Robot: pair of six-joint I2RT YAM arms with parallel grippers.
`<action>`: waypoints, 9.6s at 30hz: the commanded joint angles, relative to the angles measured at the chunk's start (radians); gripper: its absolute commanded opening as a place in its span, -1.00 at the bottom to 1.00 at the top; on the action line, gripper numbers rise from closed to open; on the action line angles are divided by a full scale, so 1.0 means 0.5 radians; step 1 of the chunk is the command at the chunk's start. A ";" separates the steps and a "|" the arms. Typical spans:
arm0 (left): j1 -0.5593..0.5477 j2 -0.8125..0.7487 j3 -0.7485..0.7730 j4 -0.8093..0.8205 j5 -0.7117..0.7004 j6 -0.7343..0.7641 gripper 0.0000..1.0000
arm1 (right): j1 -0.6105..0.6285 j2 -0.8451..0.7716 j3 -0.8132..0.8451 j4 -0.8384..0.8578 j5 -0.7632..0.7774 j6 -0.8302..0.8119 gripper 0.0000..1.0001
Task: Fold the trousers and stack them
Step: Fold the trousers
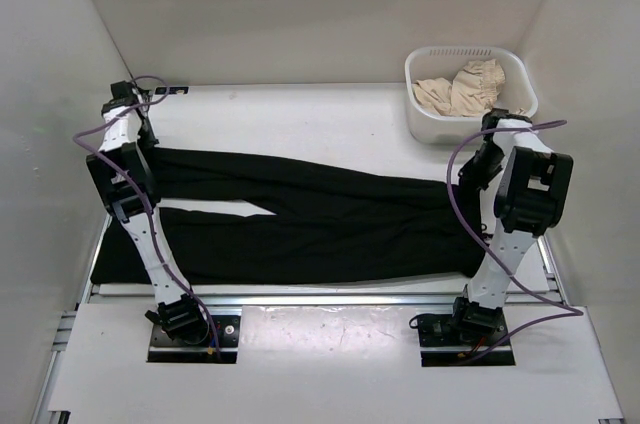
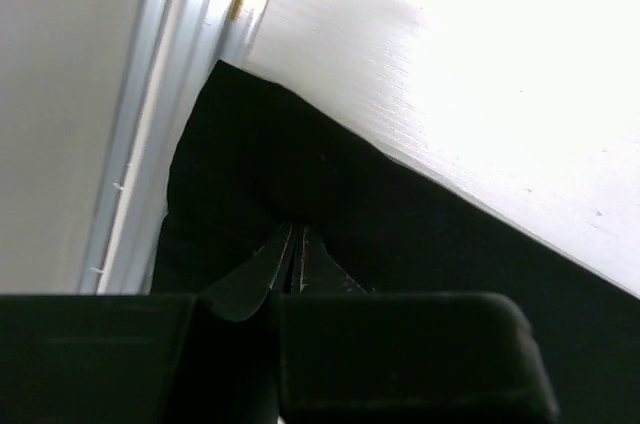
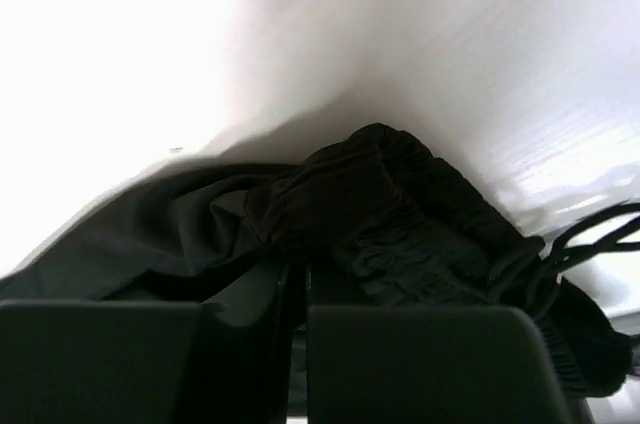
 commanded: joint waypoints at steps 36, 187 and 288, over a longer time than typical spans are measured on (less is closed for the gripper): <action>0.185 -1.301 -0.845 -0.084 0.208 0.000 -0.23 | -0.133 -0.871 -0.772 0.493 -0.520 -0.109 -1.00; -0.100 -0.865 -1.632 0.232 -0.587 0.000 0.05 | 0.272 -0.411 -0.809 0.815 0.121 0.091 -1.00; -0.582 -0.889 -1.143 -0.391 -0.507 0.000 0.41 | 2.317 -0.316 0.085 1.064 0.057 -0.734 0.32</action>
